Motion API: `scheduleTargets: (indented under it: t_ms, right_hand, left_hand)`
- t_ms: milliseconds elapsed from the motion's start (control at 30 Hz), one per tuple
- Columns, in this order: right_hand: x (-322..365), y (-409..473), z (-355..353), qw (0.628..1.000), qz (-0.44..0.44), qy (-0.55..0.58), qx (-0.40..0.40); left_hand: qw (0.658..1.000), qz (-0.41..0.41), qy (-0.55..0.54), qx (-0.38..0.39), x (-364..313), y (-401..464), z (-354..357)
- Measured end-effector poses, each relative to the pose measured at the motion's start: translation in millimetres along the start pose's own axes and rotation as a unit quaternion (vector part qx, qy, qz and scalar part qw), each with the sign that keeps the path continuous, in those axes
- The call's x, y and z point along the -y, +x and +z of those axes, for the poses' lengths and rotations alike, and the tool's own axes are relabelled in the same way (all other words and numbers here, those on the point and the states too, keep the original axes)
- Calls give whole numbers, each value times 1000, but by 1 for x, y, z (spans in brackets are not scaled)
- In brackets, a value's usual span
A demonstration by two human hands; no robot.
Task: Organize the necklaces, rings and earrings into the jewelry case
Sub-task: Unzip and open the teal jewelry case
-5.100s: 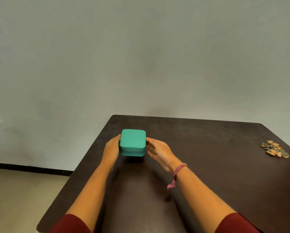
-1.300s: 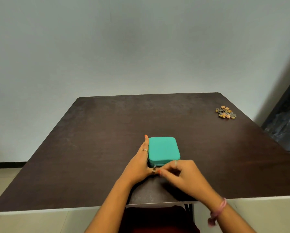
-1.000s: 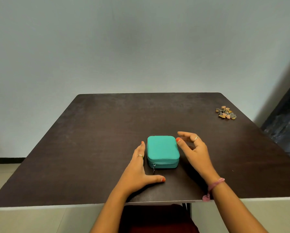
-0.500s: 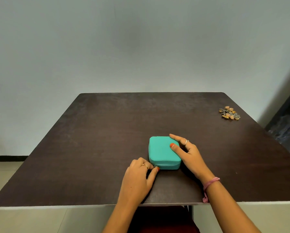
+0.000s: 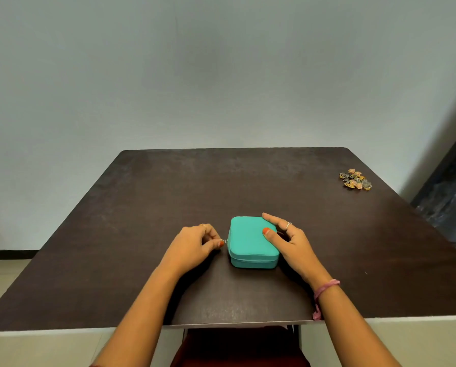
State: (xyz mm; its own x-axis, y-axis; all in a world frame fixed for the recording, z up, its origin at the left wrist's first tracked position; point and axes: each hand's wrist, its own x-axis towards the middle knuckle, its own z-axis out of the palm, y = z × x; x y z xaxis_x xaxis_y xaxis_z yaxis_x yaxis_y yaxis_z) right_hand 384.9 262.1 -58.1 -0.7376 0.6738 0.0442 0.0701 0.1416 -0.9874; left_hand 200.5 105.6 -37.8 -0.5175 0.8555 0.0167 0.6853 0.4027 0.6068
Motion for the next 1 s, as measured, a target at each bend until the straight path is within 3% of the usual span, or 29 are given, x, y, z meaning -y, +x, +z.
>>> scheduleTargets:
  t_ms: [167,667,800,900,1000]
  right_hand:
    - [1,0,0,1000,1,-2,9]
    - [1,0,-1,1000,-5,0,21]
    - [2,-1,-3,999,-8,-23,31]
    - [4,-3,-4,994,-40,-87,48]
    - [5,-4,-4,987,-52,-126,80]
  left_hand:
    - [999,0,0,-39,-5,35,6]
    - [987,71,146,-22,-26,73,11]
    - [996,81,24,-31,-11,64,24]
    - [990,46,-109,-80,-3,52,35]
    - [980,17,-165,-106,0,48,34]
